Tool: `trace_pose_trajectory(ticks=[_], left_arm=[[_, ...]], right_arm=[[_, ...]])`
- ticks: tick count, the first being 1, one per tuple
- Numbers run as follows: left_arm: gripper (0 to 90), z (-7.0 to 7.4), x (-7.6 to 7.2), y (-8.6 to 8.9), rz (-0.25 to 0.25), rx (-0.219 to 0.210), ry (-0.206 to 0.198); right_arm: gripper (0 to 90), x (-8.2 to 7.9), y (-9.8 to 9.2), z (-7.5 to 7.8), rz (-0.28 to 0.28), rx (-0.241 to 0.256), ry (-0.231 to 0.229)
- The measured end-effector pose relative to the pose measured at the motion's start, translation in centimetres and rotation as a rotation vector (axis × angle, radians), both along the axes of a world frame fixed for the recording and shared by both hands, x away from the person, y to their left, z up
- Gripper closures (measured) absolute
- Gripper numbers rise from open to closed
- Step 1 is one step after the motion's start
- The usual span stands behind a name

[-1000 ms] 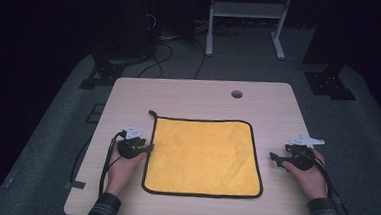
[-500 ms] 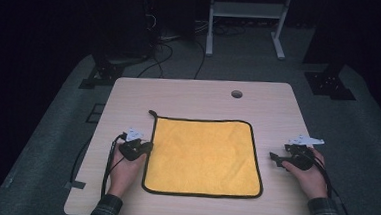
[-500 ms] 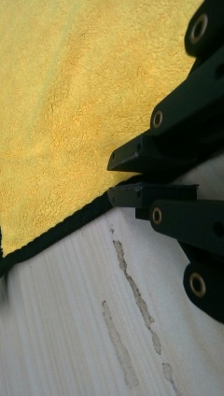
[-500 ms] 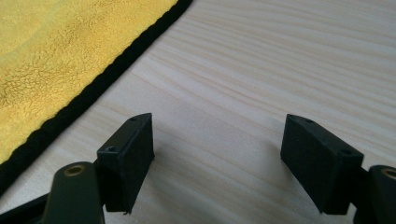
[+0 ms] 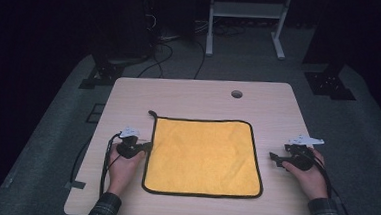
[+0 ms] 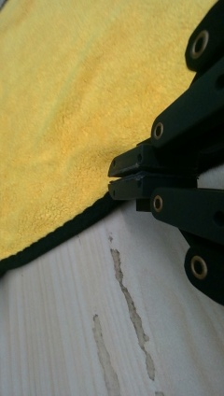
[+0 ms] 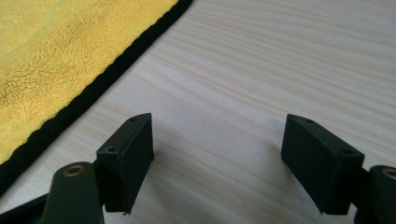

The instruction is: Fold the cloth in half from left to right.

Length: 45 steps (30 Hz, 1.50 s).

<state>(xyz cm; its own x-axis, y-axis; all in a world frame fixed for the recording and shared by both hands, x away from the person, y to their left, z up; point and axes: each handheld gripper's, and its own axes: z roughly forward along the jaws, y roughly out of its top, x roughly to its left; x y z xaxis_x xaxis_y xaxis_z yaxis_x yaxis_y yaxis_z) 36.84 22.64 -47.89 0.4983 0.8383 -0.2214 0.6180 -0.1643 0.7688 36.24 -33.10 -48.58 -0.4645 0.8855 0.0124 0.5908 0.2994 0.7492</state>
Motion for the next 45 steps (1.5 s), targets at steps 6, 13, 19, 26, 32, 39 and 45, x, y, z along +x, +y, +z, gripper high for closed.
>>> trace_pose_trajectory(ticks=[6, 13, 19, 26, 32, 39, 45], left_arm=[[88.1, 0.7, 0.0, 0.0, -0.028, -0.052, -0.014], [88.0, 1.7, 0.1, -1.1, -0.093, -0.106, -0.052], [87.9, 2.3, 0.8, -2.4, -0.139, -0.16, -0.064], [87.9, 2.5, 1.3, -4.2, -0.182, -0.202, -0.066], [87.9, 2.9, 1.7, -5.3, -0.211, -0.205, -0.066], [87.9, 3.2, 2.4, -7.1, -0.249, -0.217, -0.067], [87.9, 3.5, 2.8, -8.9, -0.292, -0.226, -0.073]], right_arm=[[24.1, 0.0, 0.0, 0.0, 0.0, 0.0, 0.0], [24.0, 0.0, 0.0, 0.0, 0.001, -0.001, 0.0], [23.9, 0.1, 0.0, 0.0, -0.002, -0.001, 0.003], [23.5, 0.1, 0.1, 0.0, -0.005, 0.0, 0.003], [23.2, 0.1, 0.2, 0.0, -0.005, 0.003, 0.004], [23.2, 0.1, 0.1, 0.0, -0.002, 0.001, 0.005], [23.2, 0.1, 0.1, 0.0, -0.002, 0.001, 0.005]])
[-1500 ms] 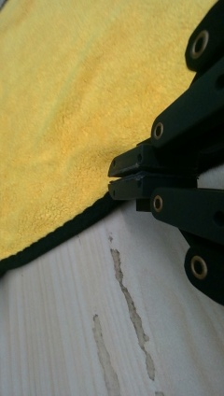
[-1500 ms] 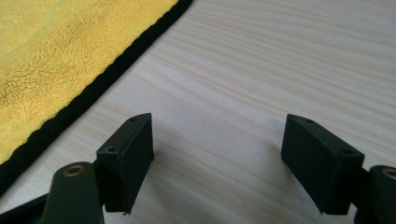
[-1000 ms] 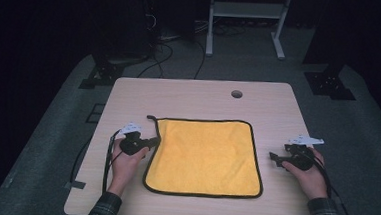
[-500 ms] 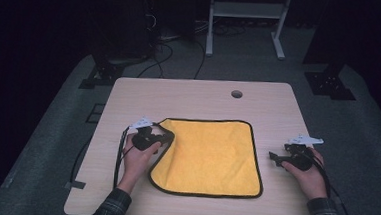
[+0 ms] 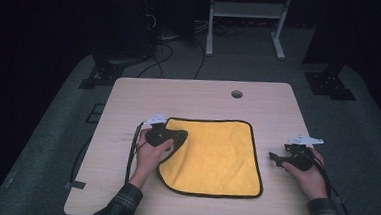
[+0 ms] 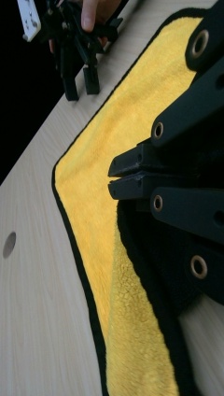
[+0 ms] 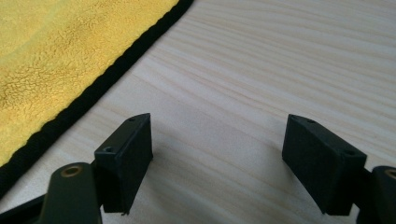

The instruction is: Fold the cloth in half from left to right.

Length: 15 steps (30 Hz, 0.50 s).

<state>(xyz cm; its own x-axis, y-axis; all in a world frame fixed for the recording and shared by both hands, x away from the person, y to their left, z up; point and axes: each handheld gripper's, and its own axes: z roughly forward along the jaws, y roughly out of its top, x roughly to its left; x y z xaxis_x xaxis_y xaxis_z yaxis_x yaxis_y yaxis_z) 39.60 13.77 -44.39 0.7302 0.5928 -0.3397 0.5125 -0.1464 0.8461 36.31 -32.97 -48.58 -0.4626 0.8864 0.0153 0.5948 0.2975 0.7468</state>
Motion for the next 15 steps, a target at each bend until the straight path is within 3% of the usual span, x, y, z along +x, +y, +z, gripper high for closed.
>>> trace_pose_trajectory(ticks=[15], left_arm=[[88.0, 0.1, 0.7, -4.9, -0.107, -0.002, 0.009]], right_arm=[[23.1, 0.0, 0.0, 0.0, 0.001, 0.001, 0.0]])
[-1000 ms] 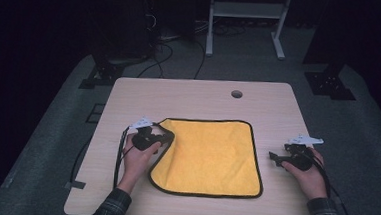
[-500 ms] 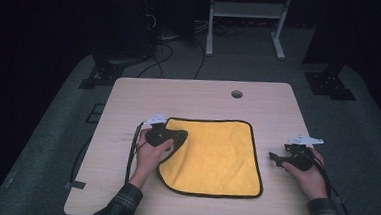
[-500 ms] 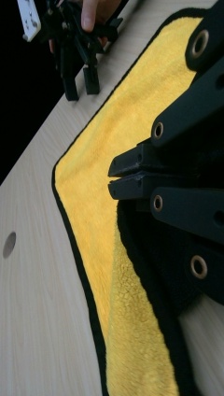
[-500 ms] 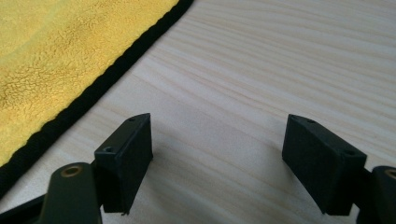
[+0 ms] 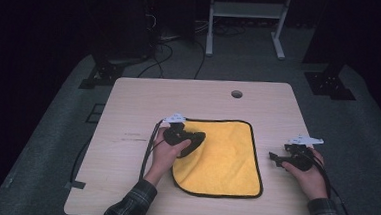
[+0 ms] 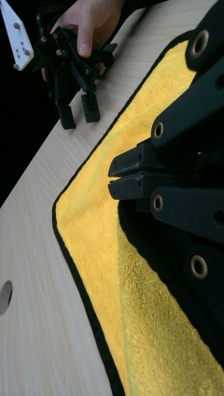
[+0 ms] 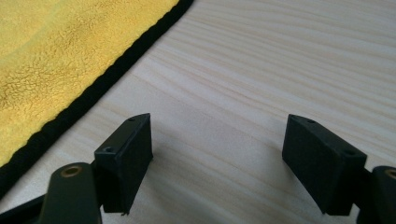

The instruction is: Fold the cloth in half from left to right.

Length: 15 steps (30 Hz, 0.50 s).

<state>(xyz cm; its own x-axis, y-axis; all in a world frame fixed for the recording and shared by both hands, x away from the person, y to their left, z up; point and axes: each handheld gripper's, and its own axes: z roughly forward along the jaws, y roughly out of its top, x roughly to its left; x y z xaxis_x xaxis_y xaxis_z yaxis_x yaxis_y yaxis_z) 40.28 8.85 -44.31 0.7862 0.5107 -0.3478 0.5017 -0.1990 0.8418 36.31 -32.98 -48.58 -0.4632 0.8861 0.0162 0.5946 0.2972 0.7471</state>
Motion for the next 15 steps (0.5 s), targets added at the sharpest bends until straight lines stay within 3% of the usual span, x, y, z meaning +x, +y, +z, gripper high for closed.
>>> trace_pose_trajectory(ticks=[15], left_arm=[[88.0, 0.4, 1.2, -5.1, -0.078, -0.023, 0.019]], right_arm=[[23.1, 0.0, -0.1, 0.0, -0.002, 0.005, 0.003]])
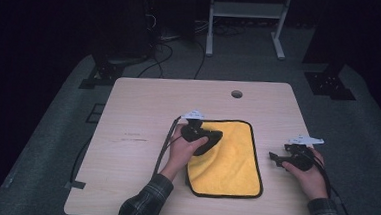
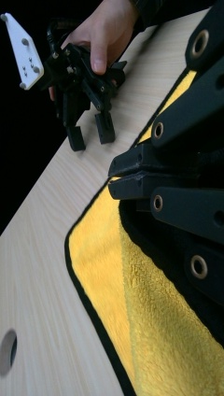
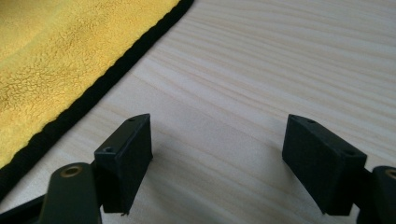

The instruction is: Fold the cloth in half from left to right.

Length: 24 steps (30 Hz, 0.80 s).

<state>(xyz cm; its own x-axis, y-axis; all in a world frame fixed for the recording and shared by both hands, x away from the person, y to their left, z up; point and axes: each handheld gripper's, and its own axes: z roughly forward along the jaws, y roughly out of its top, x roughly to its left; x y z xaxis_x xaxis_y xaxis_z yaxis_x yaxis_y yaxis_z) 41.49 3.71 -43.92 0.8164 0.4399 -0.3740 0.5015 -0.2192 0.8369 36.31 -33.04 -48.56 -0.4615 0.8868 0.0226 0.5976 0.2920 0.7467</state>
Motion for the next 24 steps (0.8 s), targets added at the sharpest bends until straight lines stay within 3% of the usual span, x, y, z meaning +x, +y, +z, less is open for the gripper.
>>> trace_pose_trajectory(ticks=[17, 24], left_arm=[[88.0, -0.8, 0.7, -5.8, -0.087, -0.001, 0.048], [88.0, -1.8, 1.1, -8.1, -0.11, 0.025, 0.069]], right_arm=[[23.1, 0.1, -0.1, 0.0, 0.004, 0.009, 0.003], [23.1, 0.1, -0.2, 0.0, 0.006, 0.012, 0.002]])
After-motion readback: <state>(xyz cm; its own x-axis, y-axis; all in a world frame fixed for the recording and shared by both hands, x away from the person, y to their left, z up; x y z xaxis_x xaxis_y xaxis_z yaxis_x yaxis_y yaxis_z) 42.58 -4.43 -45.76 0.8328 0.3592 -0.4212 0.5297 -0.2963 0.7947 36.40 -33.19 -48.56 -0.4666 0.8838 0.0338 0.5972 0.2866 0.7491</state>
